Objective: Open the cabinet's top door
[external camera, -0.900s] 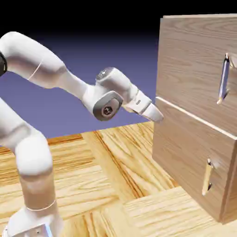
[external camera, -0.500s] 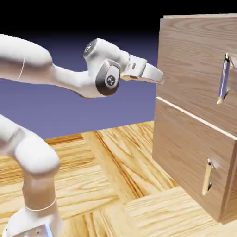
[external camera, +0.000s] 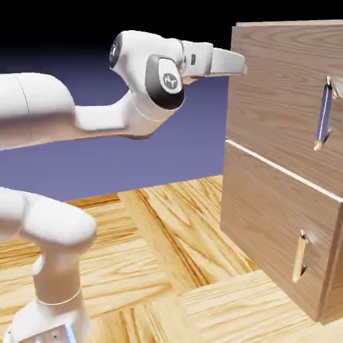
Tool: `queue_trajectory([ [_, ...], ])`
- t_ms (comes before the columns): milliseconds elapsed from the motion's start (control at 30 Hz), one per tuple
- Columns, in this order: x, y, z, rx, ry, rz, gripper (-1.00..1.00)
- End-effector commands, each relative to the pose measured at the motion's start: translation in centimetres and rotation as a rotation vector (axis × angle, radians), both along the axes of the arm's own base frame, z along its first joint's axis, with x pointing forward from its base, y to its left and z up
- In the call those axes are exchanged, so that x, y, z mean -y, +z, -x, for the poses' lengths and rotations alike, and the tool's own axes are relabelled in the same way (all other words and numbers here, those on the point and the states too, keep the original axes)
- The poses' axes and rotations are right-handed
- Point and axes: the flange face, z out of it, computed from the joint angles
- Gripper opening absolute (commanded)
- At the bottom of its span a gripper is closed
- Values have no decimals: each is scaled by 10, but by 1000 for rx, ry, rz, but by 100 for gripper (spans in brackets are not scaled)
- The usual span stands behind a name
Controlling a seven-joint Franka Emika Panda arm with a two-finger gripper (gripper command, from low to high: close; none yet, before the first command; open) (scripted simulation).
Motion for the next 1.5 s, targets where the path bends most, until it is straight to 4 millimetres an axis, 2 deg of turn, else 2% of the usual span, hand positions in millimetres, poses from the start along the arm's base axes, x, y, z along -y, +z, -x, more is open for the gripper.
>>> queue_trajectory([
  [0,7,1,-1,14,-3,-7,0],
  [133,37,-2,-10,63,-18,-35,0],
  [267,66,-14,-25,99,-38,-67,0],
  [400,92,-36,-48,121,-60,-98,0],
  [533,113,-68,-76,130,-82,-127,0],
  [667,127,-109,-110,126,-102,-150,0],
  [700,127,-109,-110,126,-102,-150,0],
  [833,126,-109,-156,126,-102,-151,0],
  [867,125,-109,-160,126,-102,-150,0],
  [900,125,-109,-160,126,-102,-150,-100],
  [933,125,-109,-160,126,-102,-150,-100],
  [1200,98,-109,-86,138,-264,-140,-100],
  [1467,54,-109,-10,151,-449,-127,-100],
])
